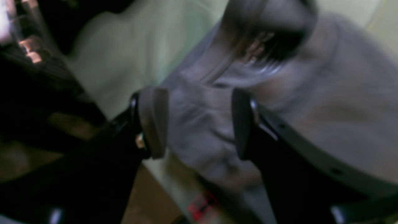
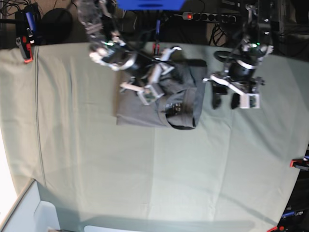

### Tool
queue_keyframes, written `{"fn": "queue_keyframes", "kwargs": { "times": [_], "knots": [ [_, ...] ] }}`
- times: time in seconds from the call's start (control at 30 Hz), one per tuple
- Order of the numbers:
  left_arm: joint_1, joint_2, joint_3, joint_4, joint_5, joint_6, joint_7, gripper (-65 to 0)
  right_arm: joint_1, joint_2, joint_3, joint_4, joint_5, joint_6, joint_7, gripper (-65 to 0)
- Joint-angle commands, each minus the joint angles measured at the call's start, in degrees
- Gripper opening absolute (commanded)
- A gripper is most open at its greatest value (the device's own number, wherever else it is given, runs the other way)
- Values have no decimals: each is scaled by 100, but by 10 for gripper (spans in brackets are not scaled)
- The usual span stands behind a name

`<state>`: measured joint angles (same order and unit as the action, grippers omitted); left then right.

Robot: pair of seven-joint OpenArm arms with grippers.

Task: Layout the t-shirt on the table in an organized manner, then fold the t-shirt properly
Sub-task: 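Grasp the folded grey shirt edges with both grippers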

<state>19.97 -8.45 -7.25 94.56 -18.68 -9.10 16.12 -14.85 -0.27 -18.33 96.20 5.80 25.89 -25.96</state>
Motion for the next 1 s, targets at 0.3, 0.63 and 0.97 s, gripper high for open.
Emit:
{"fn": "queue_keyframes", "kwargs": {
  "times": [0.3,0.63,0.97],
  "knots": [
    [-313,-21,782,-406,-378,-35,-131,-165,-471,269,984,863,75,44,138,-320],
    [-788,-12,1274,-968,-598,-35,-131,-166,-673,269,1116,854,75,44,103,-323],
    [-1025,-21,1274,-1496,-1117,-44,-131,-418,-805,366,1116,854,66,44,103,-324]
  ]
}}
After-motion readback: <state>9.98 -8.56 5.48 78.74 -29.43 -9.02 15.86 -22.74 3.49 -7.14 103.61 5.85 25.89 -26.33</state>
